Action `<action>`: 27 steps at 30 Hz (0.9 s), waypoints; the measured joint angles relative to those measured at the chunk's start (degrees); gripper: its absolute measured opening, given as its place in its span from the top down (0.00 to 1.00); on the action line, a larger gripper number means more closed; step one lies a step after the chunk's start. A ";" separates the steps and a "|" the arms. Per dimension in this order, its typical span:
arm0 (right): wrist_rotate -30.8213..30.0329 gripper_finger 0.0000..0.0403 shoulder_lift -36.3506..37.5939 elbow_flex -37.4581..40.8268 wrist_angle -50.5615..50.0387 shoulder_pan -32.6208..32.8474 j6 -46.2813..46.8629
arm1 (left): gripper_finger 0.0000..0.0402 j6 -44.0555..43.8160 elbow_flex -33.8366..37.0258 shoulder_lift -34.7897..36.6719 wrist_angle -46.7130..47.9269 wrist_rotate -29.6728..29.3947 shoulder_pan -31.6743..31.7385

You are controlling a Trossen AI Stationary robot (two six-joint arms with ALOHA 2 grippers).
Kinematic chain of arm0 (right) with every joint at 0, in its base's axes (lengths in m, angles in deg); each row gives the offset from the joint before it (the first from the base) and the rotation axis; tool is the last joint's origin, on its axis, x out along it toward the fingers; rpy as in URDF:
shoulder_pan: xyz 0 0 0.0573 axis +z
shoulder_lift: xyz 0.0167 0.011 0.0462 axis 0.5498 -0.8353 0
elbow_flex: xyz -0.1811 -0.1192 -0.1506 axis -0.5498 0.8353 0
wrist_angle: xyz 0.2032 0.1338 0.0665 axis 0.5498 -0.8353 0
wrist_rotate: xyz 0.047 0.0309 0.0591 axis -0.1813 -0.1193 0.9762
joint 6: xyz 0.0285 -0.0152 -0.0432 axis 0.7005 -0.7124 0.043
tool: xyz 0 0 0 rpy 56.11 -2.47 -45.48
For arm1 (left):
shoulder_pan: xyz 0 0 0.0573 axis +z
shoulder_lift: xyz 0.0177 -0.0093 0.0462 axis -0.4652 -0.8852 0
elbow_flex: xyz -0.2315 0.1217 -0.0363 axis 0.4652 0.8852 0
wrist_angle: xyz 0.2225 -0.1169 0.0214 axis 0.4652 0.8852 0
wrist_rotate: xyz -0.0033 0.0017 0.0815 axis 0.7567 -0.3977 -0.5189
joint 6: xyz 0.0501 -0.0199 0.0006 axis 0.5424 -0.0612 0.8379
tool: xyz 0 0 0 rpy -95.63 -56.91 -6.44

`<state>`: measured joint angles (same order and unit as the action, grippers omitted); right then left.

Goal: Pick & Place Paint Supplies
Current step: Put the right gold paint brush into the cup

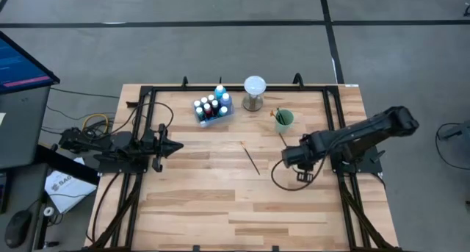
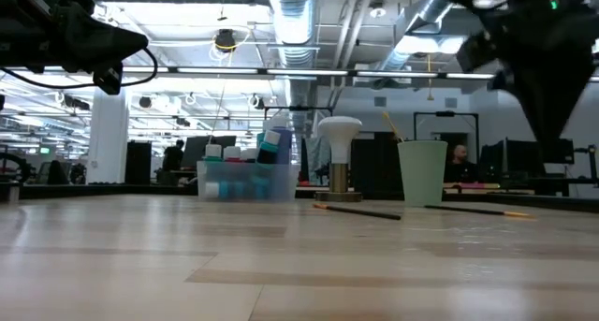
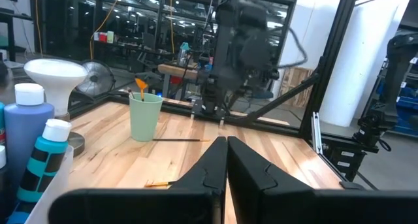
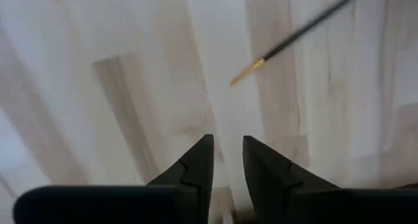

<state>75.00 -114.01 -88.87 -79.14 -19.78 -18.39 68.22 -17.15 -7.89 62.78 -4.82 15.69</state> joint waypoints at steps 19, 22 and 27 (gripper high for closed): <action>0.57 0.53 -1.89 14.12 19.11 -10.92 18.16 | 0.99 0.02 0.01 0.00 -0.07 0.00 0.00; 0.64 0.54 -5.07 14.10 20.19 -10.15 18.63 | 0.99 0.01 -0.01 0.00 -0.09 0.00 0.00; 1.18 0.56 -10.74 13.75 21.94 -9.11 20.21 | 0.99 0.00 0.01 0.00 -0.17 0.00 0.00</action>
<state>76.18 -124.75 -75.12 -57.19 -28.88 1.81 68.22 -17.14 -7.89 62.61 -4.82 15.69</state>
